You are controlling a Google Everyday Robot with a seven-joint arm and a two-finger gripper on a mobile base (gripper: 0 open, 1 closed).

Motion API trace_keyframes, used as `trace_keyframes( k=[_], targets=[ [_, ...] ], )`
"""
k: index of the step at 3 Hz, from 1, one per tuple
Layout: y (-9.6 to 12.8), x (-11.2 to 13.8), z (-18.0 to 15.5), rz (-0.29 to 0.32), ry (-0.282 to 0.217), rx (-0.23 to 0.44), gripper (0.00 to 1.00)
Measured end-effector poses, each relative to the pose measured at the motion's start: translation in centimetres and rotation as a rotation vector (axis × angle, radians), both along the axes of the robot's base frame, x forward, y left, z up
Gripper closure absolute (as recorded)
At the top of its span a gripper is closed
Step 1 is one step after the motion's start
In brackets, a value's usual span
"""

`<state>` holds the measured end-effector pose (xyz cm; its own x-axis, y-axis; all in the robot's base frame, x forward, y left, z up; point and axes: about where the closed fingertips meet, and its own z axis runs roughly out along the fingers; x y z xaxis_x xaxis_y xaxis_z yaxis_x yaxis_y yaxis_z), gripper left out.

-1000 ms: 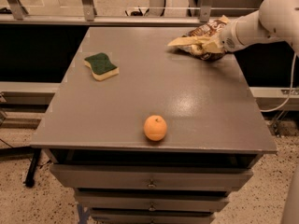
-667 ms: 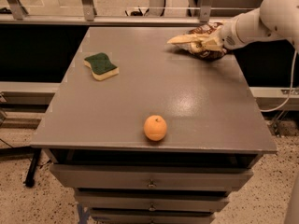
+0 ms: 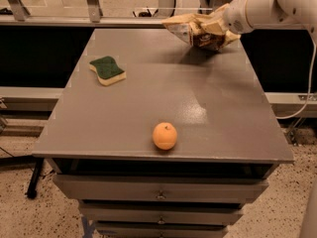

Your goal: Move brown chip bag near sponge

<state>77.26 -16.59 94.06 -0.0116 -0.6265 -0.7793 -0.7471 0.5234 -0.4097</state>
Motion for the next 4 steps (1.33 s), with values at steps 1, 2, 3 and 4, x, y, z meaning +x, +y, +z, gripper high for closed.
trace_keyframes(
  k=[1,2,3,4],
  targets=[
    [6.4,-0.5,-0.1,0.178,-0.044,0.055,1.0],
    [10.1,-2.1,-0.9,0.314,-0.083,0.098,1.0],
    [13.0,-5.2,-1.0,0.433,-0.116,0.141,1.0],
    [14.6,-8.3,-0.8,0.509,-0.141,0.152,1.0]
  ],
)
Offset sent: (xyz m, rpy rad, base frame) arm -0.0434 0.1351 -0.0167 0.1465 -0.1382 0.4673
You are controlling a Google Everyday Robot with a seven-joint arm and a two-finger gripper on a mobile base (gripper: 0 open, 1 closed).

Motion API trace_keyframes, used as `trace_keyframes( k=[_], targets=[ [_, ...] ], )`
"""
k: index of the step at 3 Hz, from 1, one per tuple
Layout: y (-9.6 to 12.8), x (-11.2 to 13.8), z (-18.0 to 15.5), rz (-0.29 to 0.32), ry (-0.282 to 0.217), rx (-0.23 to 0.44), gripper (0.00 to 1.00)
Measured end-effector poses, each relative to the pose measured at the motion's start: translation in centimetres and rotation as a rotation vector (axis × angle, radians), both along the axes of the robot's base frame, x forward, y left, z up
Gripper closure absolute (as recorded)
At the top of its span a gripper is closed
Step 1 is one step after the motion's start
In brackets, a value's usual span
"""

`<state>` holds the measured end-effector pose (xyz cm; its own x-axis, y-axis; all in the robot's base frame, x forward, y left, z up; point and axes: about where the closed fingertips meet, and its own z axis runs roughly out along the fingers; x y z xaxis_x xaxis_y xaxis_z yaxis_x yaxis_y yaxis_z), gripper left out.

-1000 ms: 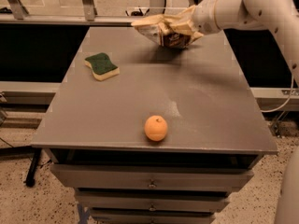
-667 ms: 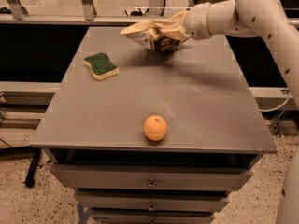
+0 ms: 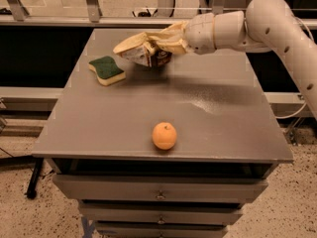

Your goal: Move brown chip bag near sponge

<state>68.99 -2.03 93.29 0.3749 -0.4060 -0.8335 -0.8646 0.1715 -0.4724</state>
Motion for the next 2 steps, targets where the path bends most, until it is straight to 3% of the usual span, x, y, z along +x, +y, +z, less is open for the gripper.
trace_keyframes(
  k=[1,2],
  targets=[
    [0.4,-1.6,-0.9,0.036,-0.002,-0.035,0.84],
    [0.1,-1.8,-2.0,0.046,0.003,-0.069,0.61]
  ],
)
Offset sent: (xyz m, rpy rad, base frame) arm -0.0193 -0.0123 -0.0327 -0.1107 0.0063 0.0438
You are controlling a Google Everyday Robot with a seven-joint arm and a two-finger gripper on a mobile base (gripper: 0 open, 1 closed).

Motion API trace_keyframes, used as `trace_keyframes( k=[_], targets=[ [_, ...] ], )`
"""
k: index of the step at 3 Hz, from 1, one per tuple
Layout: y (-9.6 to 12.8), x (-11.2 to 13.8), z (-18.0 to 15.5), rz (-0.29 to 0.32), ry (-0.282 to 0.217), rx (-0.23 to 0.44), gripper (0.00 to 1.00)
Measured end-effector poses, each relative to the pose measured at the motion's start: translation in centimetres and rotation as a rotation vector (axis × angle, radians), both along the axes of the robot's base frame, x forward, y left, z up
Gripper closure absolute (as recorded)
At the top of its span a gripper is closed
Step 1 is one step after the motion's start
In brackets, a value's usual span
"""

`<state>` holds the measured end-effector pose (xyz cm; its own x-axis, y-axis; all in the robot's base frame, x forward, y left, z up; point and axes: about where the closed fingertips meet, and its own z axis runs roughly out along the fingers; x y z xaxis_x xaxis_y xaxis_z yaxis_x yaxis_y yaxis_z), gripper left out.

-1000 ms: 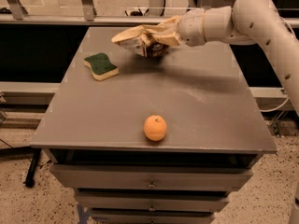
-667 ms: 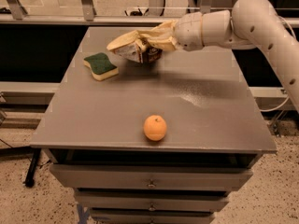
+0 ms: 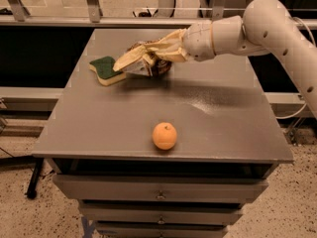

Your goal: Move brown chip bag near sponge

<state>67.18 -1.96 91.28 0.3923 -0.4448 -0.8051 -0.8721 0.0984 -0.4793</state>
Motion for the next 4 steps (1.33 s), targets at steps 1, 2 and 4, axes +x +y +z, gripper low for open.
trace_keyframes(
  k=[1,2,4],
  targets=[
    [-0.6,0.5,-1.1,0.003,0.004,-0.025,0.38],
    [-1.0,1.0,-1.8,0.001,0.006,-0.041,0.15],
    [-3.6,1.8,-1.3,-0.069,0.002,-0.061,0.0]
  ],
)
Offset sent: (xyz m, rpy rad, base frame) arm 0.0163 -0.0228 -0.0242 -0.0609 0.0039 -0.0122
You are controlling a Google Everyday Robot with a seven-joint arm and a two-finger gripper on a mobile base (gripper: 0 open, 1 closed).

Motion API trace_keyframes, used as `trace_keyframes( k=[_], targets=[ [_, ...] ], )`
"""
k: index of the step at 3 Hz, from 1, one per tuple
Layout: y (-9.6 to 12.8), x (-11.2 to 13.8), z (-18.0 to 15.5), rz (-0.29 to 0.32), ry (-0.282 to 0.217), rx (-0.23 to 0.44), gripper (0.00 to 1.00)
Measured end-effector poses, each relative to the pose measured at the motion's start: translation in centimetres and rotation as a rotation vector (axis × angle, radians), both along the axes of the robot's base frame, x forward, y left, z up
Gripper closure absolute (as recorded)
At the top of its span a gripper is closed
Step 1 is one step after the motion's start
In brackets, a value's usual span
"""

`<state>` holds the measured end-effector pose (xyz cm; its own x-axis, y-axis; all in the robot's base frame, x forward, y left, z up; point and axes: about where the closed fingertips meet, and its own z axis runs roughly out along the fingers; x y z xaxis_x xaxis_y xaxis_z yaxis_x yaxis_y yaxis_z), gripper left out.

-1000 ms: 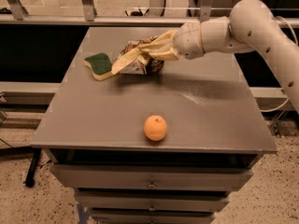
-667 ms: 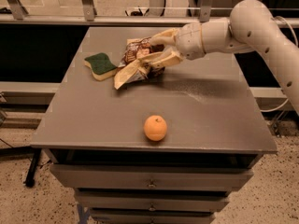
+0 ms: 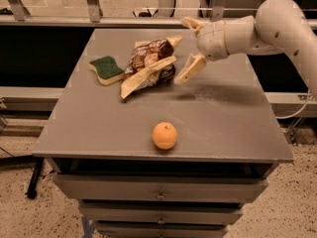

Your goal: Move brown chip bag near sponge

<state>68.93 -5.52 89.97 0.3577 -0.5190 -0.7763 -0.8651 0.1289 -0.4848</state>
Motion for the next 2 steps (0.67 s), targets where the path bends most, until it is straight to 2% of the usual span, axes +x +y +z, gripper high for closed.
trace_keyframes(
  k=[1,2],
  targets=[
    [-5.7,1.3,1.6,-0.139,-0.011,-0.034,0.0],
    [-12.6,1.6,3.6,-0.304,-0.039,-0.095,0.0]
  ],
)
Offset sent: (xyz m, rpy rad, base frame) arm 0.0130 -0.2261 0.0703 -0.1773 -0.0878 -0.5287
